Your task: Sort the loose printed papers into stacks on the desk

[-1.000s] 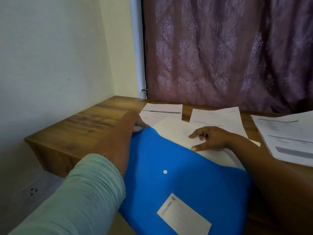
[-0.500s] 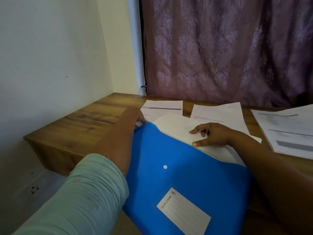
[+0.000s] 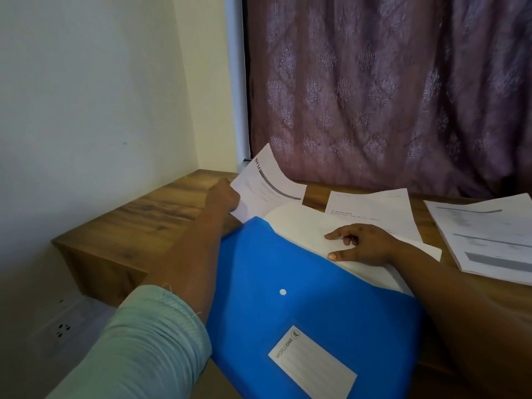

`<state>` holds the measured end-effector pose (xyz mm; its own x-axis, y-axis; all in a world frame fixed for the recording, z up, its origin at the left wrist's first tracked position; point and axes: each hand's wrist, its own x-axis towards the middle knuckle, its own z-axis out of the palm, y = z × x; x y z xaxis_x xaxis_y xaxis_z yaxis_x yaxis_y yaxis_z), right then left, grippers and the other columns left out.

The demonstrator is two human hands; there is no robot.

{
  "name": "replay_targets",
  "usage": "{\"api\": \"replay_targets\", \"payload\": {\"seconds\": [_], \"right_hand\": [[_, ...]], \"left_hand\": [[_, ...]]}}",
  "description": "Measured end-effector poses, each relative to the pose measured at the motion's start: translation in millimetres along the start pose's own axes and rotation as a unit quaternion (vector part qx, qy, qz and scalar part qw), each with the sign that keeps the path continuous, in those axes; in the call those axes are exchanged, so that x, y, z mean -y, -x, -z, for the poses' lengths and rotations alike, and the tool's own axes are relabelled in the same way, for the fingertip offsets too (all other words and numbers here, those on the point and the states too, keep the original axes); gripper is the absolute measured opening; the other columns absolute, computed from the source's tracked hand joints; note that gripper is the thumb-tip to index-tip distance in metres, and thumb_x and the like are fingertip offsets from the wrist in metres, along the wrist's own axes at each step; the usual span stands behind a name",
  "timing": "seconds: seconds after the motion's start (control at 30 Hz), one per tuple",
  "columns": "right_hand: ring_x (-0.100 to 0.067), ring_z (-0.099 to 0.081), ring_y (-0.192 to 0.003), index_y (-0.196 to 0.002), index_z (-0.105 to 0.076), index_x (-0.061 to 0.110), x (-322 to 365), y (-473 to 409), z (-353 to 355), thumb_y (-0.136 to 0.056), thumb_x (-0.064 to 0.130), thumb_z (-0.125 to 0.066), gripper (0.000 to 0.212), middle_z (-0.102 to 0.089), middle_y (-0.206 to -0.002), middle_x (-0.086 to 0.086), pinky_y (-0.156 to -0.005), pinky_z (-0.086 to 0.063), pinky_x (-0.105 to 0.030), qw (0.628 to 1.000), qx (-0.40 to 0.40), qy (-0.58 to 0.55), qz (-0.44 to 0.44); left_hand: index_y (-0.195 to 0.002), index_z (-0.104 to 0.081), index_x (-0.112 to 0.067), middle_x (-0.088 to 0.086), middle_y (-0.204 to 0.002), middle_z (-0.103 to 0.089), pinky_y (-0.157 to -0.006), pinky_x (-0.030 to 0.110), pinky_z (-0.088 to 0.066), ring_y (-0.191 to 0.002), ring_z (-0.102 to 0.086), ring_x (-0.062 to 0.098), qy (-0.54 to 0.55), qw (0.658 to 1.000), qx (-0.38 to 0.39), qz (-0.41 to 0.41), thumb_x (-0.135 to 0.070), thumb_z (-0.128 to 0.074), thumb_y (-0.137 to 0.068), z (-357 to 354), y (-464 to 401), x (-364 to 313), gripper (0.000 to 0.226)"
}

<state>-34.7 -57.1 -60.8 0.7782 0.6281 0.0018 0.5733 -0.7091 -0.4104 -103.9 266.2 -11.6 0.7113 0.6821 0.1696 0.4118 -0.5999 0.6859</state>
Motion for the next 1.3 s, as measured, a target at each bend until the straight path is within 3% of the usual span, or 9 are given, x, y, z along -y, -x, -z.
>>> {"api": "replay_targets", "payload": {"seconds": [0.3, 0.4, 0.53, 0.63, 0.73, 0.9, 1.07, 1.17, 1.3], "right_hand": [[-0.011, -0.059, -0.101, -0.121, -0.063, 0.029, 23, 15, 11, -0.073, 0.063, -0.068, 0.059, -0.061, -0.114, 0.008, -0.09, -0.046, -0.028, 0.982, -0.099, -0.163, -0.01], [-0.022, -0.064, -0.107, -0.123, -0.06, 0.02, 47, 24, 27, -0.068, 0.062, -0.065, 0.07, -0.063, -0.123, -0.008, -0.095, -0.053, -0.043, 0.882, -0.104, -0.46, -0.004], [-0.031, -0.065, -0.112, -0.132, -0.057, 0.018, 61, 36, 53, -0.083, 0.058, -0.059, 0.064, -0.068, -0.121, -0.012, -0.094, -0.052, -0.051, 0.713, 0.004, -0.701, -0.003], [-0.025, -0.072, -0.078, -0.123, -0.058, 0.004, 61, 51, 53, -0.096, 0.018, -0.059, 0.031, -0.074, -0.089, -0.012, -0.062, -0.061, -0.035, 0.768, -0.038, -0.619, -0.16], [-0.029, -0.064, -0.089, -0.114, -0.059, 0.003, 43, 67, 40, -0.094, 0.018, -0.062, 0.025, -0.067, -0.098, -0.016, -0.068, -0.057, -0.034, 0.822, -0.043, -0.5, -0.27], [-0.031, -0.061, -0.103, -0.122, -0.056, 0.004, 19, 78, 25, -0.093, 0.008, -0.061, 0.029, -0.064, -0.111, -0.018, -0.074, -0.058, -0.039, 0.72, -0.09, -0.635, -0.266], [-0.023, -0.062, -0.11, -0.118, -0.057, 0.001, 12, 87, 17, -0.096, 0.003, -0.054, 0.022, -0.063, -0.12, -0.015, -0.063, -0.061, -0.028, 0.601, -0.134, -0.749, -0.244], [-0.025, -0.065, -0.103, -0.128, -0.054, 0.001, 15, 97, 13, -0.095, 0.001, -0.053, 0.032, -0.063, -0.122, -0.018, -0.052, -0.057, -0.024, 0.593, -0.133, -0.758, -0.236], [-0.027, -0.068, -0.101, -0.124, -0.055, 0.006, 27, 114, 17, -0.097, -0.001, -0.049, 0.028, -0.064, -0.121, -0.02, -0.052, -0.057, -0.022, 0.607, -0.101, -0.762, -0.201]], "left_hand": [[-0.109, -0.065, -0.01, 0.007, -0.101, -0.067, -0.082, 0.034, -0.057, -0.091, -0.063, 0.025, 0.349, 0.917, -0.19, -0.044, -0.011, -0.06, -0.093, 73, 40, -20, 0.016], [-0.105, -0.062, -0.013, 0.006, -0.091, -0.065, -0.048, 0.024, -0.052, -0.076, -0.062, 0.02, 0.435, 0.894, -0.106, -0.022, -0.01, -0.06, -0.094, 57, 74, -34, 0.011], [-0.102, -0.058, -0.014, 0.009, -0.098, -0.065, -0.052, 0.027, -0.056, -0.08, -0.062, 0.019, 0.474, 0.878, 0.059, 0.019, -0.01, -0.059, -0.097, 24, 125, -46, 0.007], [-0.1, -0.058, -0.013, 0.008, -0.098, -0.064, -0.05, 0.021, -0.054, -0.075, -0.061, 0.015, 0.399, 0.905, 0.146, 0.013, -0.016, -0.058, -0.099, 22, 156, -42, 0.003], [-0.096, -0.056, -0.014, 0.007, -0.097, -0.06, -0.076, 0.03, -0.048, -0.085, -0.06, 0.024, 0.167, 0.968, 0.185, -0.026, -0.047, -0.054, -0.097, 31, 170, -21, 0.033], [-0.149, -0.036, -0.016, 0.01, -0.156, -0.033, -0.111, 0.05, -0.033, -0.143, -0.028, 0.034, -0.178, 0.971, 0.157, -0.031, -0.099, -0.037, -0.054, 34, 218, 0, 0.126], [-0.154, -0.016, -0.016, 0.014, -0.162, -0.01, -0.11, 0.069, -0.021, -0.147, -0.008, 0.041, -0.274, 0.929, 0.237, -0.073, -0.102, -0.043, -0.05, 3, 282, -20, 0.138], [-0.156, 0.007, -0.022, 0.013, -0.163, 0.013, -0.106, 0.079, -0.006, -0.148, 0.008, 0.043, -0.339, 0.89, 0.297, -0.07, -0.097, -0.057, -0.046, -2, 280, -12, 0.148], [-0.155, 0.002, -0.039, -0.001, -0.165, 0.009, -0.108, 0.078, -0.005, -0.151, 0.006, 0.034, -0.428, 0.84, 0.313, -0.117, -0.085, -0.07, -0.051, 34, 228, 0, 0.135]]}}
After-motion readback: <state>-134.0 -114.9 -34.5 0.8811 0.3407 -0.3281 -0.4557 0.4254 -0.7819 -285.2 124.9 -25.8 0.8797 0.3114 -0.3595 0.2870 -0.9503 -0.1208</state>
